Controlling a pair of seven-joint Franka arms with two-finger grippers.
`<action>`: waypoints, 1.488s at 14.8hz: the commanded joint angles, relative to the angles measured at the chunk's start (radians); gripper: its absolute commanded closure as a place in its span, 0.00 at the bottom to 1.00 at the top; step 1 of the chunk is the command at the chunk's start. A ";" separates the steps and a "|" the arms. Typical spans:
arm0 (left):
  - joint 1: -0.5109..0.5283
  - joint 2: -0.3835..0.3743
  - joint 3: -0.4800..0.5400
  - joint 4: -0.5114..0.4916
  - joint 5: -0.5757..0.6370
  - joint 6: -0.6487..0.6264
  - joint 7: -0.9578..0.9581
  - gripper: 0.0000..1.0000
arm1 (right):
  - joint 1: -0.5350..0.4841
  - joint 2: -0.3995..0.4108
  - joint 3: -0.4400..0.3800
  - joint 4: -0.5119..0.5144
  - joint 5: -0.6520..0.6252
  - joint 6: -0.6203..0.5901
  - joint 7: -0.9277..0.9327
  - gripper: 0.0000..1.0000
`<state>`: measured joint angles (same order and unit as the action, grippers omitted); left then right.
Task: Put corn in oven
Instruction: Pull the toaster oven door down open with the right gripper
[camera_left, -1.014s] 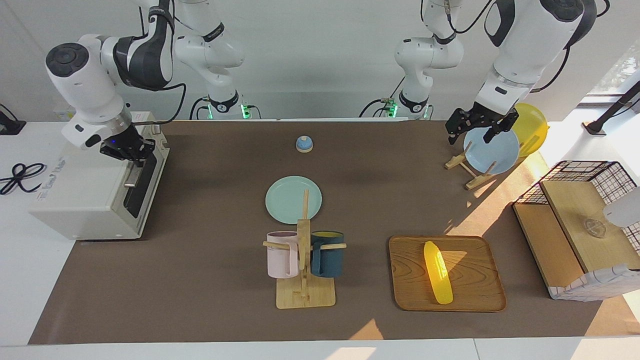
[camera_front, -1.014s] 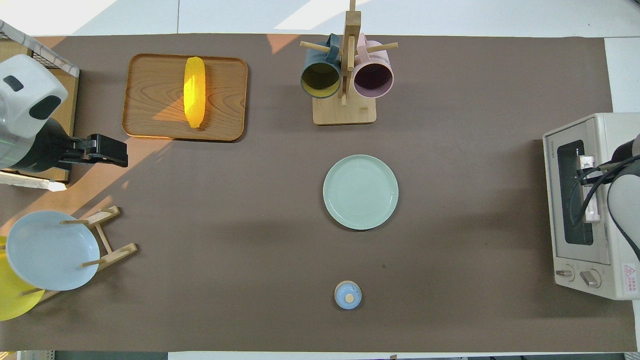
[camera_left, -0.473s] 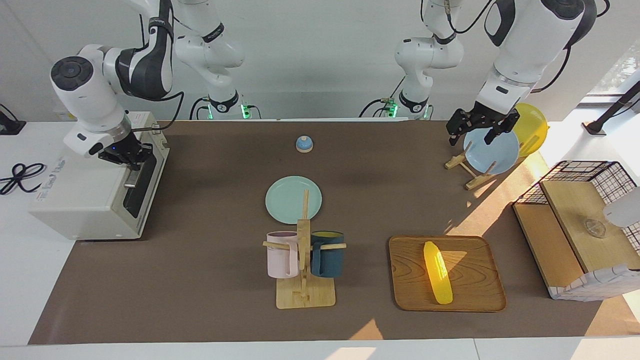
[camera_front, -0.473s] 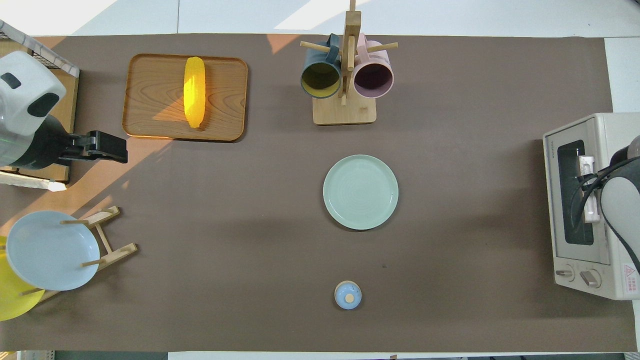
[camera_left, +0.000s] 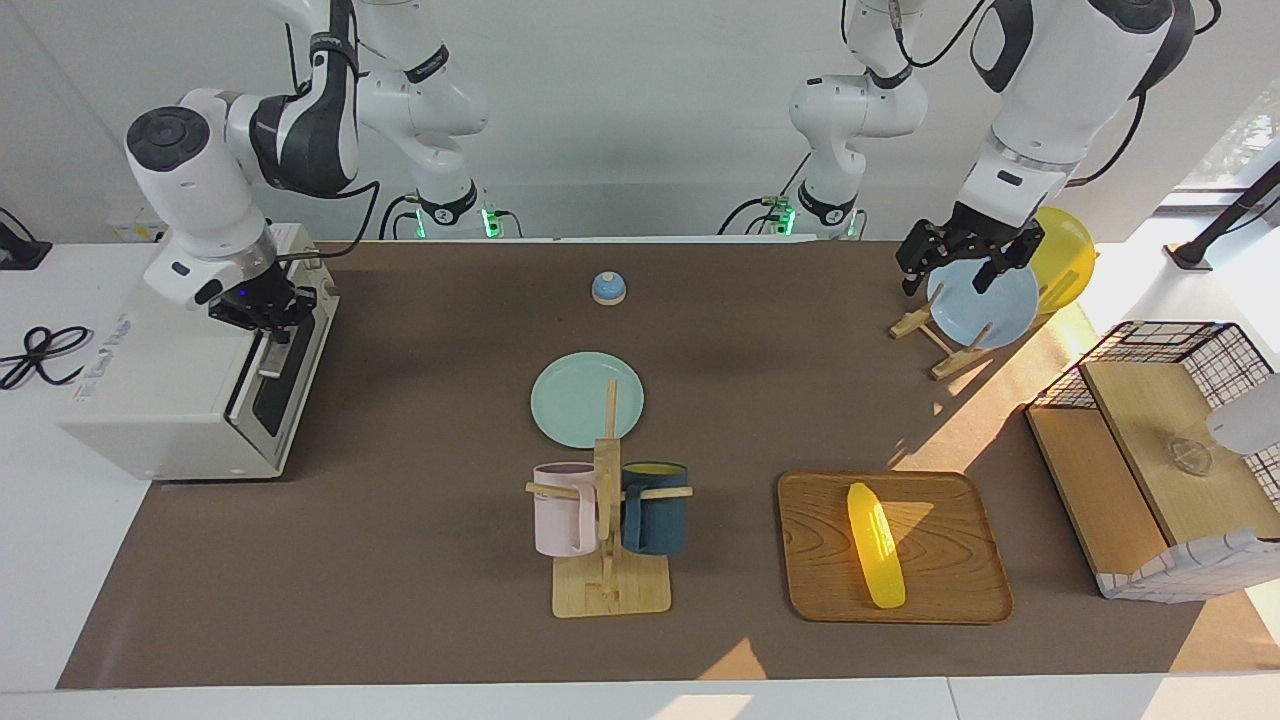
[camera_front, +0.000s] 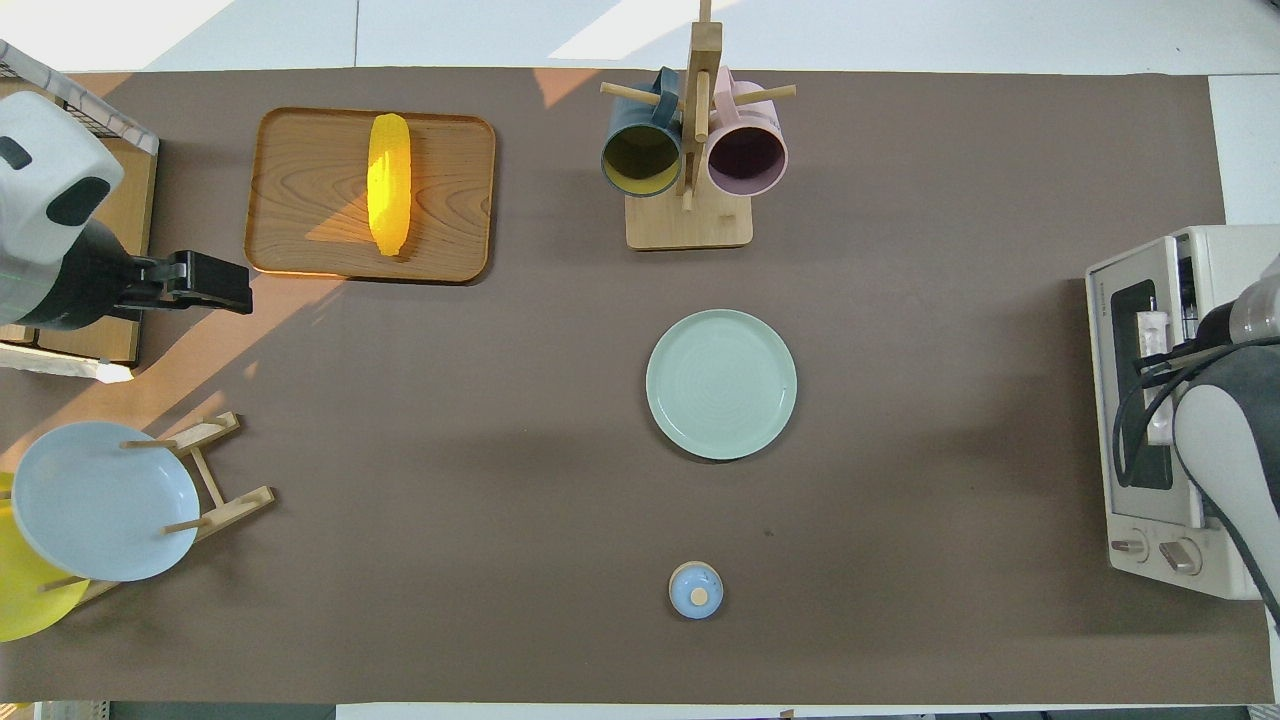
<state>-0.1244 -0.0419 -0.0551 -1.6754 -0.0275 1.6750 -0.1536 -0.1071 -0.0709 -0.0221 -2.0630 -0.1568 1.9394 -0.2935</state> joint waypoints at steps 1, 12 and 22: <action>0.003 0.005 0.001 0.005 -0.008 0.011 0.002 0.00 | 0.018 0.104 -0.002 -0.066 0.051 0.150 0.046 1.00; -0.011 0.005 0.001 -0.012 -0.008 0.057 -0.006 0.00 | 0.102 0.210 -0.001 -0.144 0.192 0.334 0.154 1.00; -0.014 0.158 -0.002 0.058 -0.015 0.110 0.000 0.00 | 0.251 0.246 0.002 -0.050 0.321 0.332 0.237 0.43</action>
<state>-0.1262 0.0273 -0.0639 -1.6773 -0.0307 1.7640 -0.1544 0.1088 0.1501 -0.0153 -2.1609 0.1436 2.2664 -0.0923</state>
